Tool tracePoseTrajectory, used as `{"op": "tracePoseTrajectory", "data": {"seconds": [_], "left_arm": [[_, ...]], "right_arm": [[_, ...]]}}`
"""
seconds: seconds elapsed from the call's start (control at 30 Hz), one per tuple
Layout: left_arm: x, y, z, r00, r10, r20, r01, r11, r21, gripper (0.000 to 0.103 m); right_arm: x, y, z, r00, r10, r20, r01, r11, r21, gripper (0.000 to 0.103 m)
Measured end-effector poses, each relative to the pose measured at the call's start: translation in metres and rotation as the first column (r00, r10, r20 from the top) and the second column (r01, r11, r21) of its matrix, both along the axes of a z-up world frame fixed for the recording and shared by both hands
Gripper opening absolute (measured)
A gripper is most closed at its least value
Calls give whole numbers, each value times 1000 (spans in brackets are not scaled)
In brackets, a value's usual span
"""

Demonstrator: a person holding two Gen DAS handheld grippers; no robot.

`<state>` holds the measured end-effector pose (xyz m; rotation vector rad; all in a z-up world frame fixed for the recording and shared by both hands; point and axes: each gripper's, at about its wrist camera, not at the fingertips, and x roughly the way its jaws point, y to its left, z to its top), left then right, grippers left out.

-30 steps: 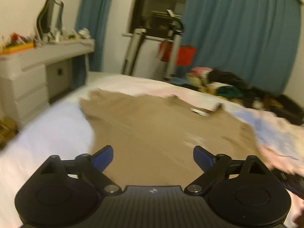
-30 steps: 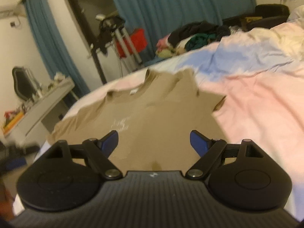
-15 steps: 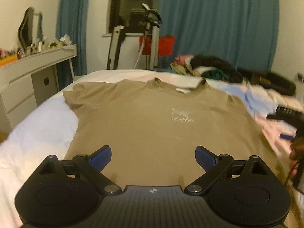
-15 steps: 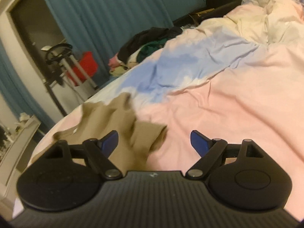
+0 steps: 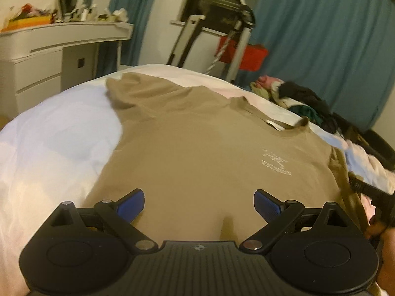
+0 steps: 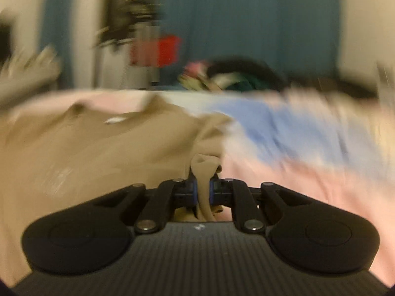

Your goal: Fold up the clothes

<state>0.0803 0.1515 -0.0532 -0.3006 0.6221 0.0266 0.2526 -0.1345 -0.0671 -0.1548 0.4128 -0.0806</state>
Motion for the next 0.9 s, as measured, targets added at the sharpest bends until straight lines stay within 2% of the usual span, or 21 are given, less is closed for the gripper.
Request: {"op": "tracePoseTrajectory", "data": {"seconds": [0.07, 0.13, 0.2, 0.27, 0.3, 0.33, 0.37, 0.43, 0.47, 0.57, 0.63, 0.7, 0.77, 0.8, 0.87, 0.9], "left_arm": [[1, 3, -2, 1000, 16, -15, -16, 1000, -20, 96], [0, 2, -2, 1000, 19, -22, -20, 999, -27, 96], [-3, -2, 0, 1000, 11, -12, -12, 1000, -17, 96], [-7, -4, 3, 1000, 12, 3, -12, 1000, -4, 96], [-8, -5, 4, 1000, 12, 7, -12, 1000, -1, 96], [-8, -6, 4, 1000, 8, 7, -8, 1000, -3, 96], [-9, -8, 4, 1000, 3, 5, -3, 1000, -5, 96], [-9, -10, 3, 1000, -6, 1, 6, 1000, -8, 96], [-8, -12, 3, 1000, -10, -2, 10, 1000, -8, 96], [-6, -14, 1, 1000, -21, -8, 21, 1000, -11, 96], [-6, -14, 1, 1000, -15, -8, 15, 1000, -15, 96], [-4, -12, -1, 1000, -7, -11, 7, 1000, -21, 96], [-2, -11, -4, 1000, 1, -19, -1, 1000, -30, 96], [0, -10, -7, 1000, 4, -25, -5, 1000, -31, 96], [4, -11, -11, 999, 1, -39, -2, 1000, -30, 96], [5, -10, -12, 999, 6, -41, -8, 999, -34, 96]], "right_arm": [[-1, 44, -5, 992, 124, -25, -126, 980, -151, 12], [-4, 80, -16, 971, 224, -82, -238, 941, -241, 12], [-10, 103, -24, 948, 289, -130, -314, 912, -265, 14], [-19, 110, -25, 939, 320, -125, -342, 902, -262, 17], [-22, 109, -22, 936, 334, -113, -352, 906, -235, 22], [-25, 101, -15, 930, 353, -98, -365, 916, -169, 33], [-28, 94, -8, 925, 371, -80, -378, 920, -102, 40], [-29, 71, 6, 931, 363, -20, -361, 930, 66, 65], [-30, 58, 13, 938, 347, 14, -344, 926, 157, 68], [-28, 19, 30, 959, 268, 90, -281, 867, 411, 68], [-14, -6, 27, 984, 167, 55, -171, 837, 519, 68], [8, -28, 16, 996, 80, -30, -46, 802, 595, 67], [29, -41, 2, 993, 55, -104, 25, 764, 644, 62], [38, -43, -3, 990, 56, -130, 43, 759, 649, 62], [50, -34, -3, 984, 91, -153, 20, 795, 606, 62], [56, -30, -3, 980, 108, -165, 9, 812, 584, 54]]}}
